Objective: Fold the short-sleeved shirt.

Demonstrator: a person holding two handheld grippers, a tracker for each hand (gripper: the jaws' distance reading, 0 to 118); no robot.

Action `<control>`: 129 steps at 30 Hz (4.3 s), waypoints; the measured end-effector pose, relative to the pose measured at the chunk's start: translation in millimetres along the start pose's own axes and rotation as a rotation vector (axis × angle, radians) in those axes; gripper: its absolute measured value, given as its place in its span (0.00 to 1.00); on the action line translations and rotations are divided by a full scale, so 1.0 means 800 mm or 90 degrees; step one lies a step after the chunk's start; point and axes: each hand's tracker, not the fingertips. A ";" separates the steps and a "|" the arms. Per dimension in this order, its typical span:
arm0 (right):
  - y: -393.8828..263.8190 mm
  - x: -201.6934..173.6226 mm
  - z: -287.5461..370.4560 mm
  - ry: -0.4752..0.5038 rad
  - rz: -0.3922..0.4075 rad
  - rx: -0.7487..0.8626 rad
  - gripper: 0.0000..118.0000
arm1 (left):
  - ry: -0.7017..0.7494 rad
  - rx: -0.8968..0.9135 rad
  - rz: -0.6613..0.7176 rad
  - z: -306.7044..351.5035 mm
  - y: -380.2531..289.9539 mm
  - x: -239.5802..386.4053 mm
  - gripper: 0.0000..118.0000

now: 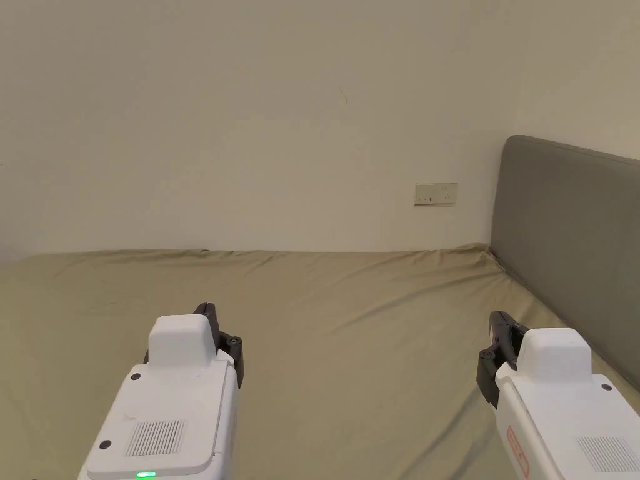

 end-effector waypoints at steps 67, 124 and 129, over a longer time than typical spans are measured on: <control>-0.116 -0.273 -0.112 0.266 0.001 -0.174 0.00 | 0.280 -0.508 0.112 -0.027 -0.265 -0.285 0.07; -0.074 0.089 0.077 -0.077 -0.050 -0.086 0.01 | -0.331 -0.255 0.031 0.011 -0.115 0.108 0.98; -0.072 0.075 0.082 -0.060 -0.052 -0.068 0.01 | -0.097 -0.128 -0.005 0.044 -0.064 -0.005 0.95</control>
